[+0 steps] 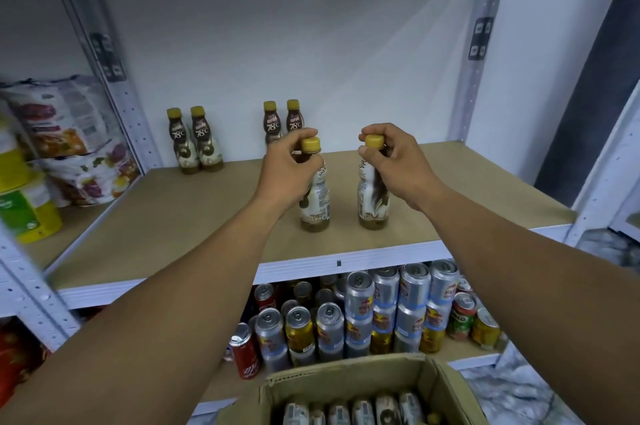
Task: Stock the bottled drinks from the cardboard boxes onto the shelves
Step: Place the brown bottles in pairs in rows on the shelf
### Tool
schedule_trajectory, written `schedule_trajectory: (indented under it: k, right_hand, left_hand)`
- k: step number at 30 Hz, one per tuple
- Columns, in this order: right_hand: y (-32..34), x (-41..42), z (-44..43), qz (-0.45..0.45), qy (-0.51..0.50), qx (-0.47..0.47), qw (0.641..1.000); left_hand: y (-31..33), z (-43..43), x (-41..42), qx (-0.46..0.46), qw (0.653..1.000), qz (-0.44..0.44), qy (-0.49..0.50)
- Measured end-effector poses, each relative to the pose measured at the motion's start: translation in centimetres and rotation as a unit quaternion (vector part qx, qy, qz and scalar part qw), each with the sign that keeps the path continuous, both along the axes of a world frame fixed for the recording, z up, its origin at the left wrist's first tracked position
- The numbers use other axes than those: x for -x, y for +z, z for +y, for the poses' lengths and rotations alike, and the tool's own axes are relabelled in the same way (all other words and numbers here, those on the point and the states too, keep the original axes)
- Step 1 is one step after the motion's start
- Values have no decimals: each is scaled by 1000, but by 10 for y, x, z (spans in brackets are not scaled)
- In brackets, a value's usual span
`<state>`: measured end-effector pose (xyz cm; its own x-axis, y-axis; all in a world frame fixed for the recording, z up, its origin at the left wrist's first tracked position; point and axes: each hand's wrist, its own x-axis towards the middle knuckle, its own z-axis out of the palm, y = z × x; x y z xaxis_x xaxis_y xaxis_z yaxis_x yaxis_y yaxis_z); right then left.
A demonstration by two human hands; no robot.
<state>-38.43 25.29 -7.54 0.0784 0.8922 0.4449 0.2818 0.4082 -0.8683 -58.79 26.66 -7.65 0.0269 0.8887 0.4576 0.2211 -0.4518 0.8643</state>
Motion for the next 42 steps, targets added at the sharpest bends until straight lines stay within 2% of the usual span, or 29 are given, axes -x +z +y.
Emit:
schedule_trajectory:
  k: [7,11,15,22,32,35,42]
  right_hand:
    - [-20,-11,-11,-25,7,-3,1000]
    - [-43,-15,-26,-59,-28,7,998]
    - [-65,-14,-32,-71,-31,11,997]
    - [-67,-3,-15,-80,-58,-10,995]
    - [-80,-8,3,-70,-87,-11,994]
    - [-84,-10,5,-59,-93,-15,994]
    - [-87,-9,4,-101,-95,-25,990]
  left_hand:
    - [-15,-3,15,9,998,-8,-64]
    - [-37,-11,24,23,998,33,-52]
    - [-57,-6,23,35,998,23,-55]
    - [-66,12,9,11,998,41,-36]
    - [-78,20,-3,23,999,-32,-26]
    - [-79,19,-1,21,999,-32,-22]
    - [-82,21,2,9,999,-13,-40]
